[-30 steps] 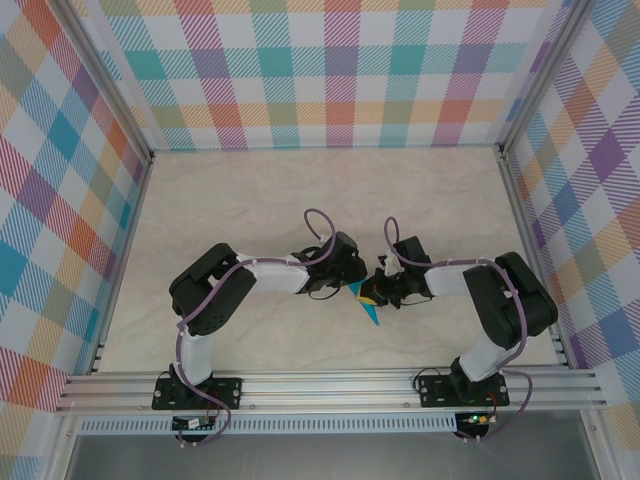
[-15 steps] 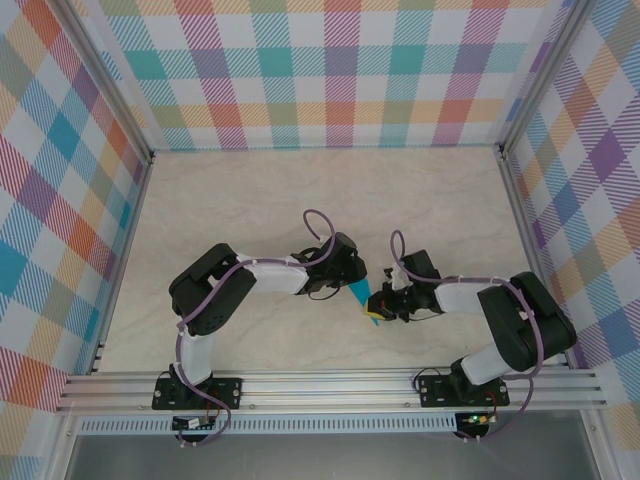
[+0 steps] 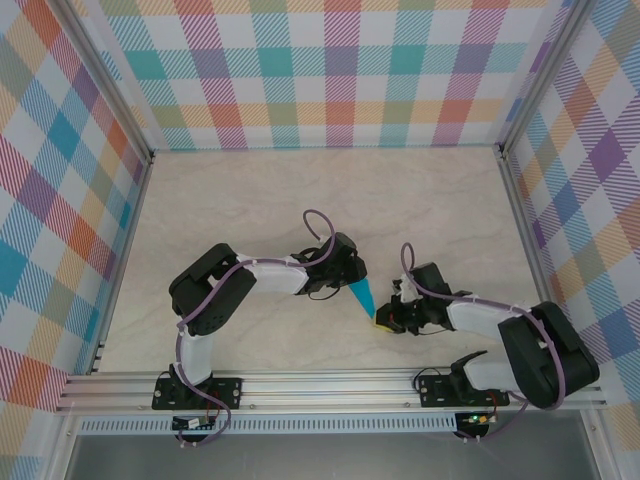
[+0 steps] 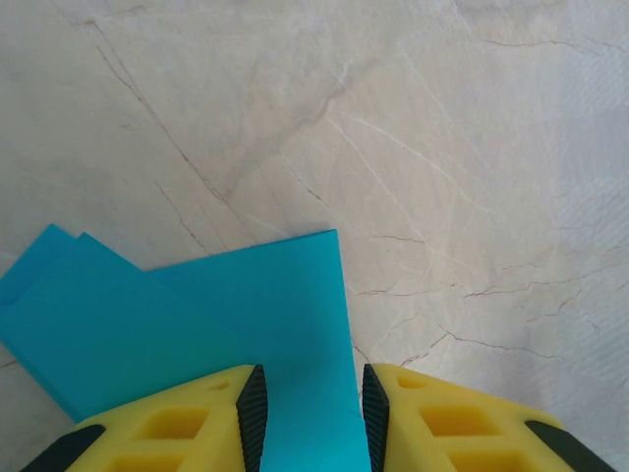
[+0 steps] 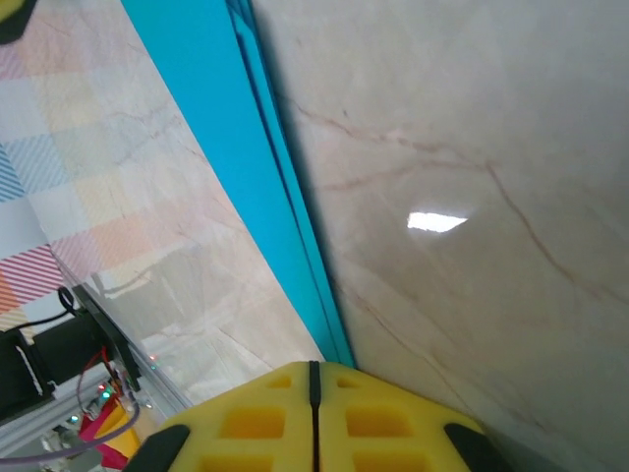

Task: Fold a paper plane with a square sheet of paper (pick it up from the middle)
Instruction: Fold the wing for the fifth time at the center of the table.

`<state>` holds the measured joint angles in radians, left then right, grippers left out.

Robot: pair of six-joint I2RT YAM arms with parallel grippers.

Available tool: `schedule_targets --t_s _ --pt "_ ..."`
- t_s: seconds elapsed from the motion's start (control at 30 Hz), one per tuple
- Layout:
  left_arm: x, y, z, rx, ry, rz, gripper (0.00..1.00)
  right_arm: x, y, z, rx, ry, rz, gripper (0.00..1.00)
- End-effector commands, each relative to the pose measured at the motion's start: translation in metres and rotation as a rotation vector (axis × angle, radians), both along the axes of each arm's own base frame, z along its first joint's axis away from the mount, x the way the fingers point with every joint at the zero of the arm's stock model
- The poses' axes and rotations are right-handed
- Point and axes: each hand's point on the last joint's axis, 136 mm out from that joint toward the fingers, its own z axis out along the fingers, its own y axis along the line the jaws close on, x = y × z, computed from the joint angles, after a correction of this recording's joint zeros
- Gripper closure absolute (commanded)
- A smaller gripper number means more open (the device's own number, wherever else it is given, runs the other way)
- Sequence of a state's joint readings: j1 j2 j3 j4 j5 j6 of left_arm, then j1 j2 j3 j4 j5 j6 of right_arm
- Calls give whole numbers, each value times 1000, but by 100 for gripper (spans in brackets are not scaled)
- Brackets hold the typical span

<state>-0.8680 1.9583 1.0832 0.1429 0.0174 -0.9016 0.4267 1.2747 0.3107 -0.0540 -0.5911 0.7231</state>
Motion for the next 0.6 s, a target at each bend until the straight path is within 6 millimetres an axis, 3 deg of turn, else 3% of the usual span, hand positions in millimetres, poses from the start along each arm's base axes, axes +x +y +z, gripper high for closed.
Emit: schedule_targets --t_s 0.0,0.13,0.23,0.4,0.47,0.57 --pt "-11 24 -30 79 62 24 65 -19 -6 2 -15 59 7 100" --pt "-9 18 -22 48 49 9 65 10 10 47 57 -88 18 100" --pt "-8 13 -19 36 46 2 65 30 20 63 75 -119 21 100" --pt "-8 12 -18 34 50 2 65 52 31 47 62 -57 4 100" --pt "-8 12 -18 34 52 -1 65 54 34 36 67 -26 9 100" --pt "-9 10 -16 29 49 -10 64 51 24 12 -18 15 -3 100"
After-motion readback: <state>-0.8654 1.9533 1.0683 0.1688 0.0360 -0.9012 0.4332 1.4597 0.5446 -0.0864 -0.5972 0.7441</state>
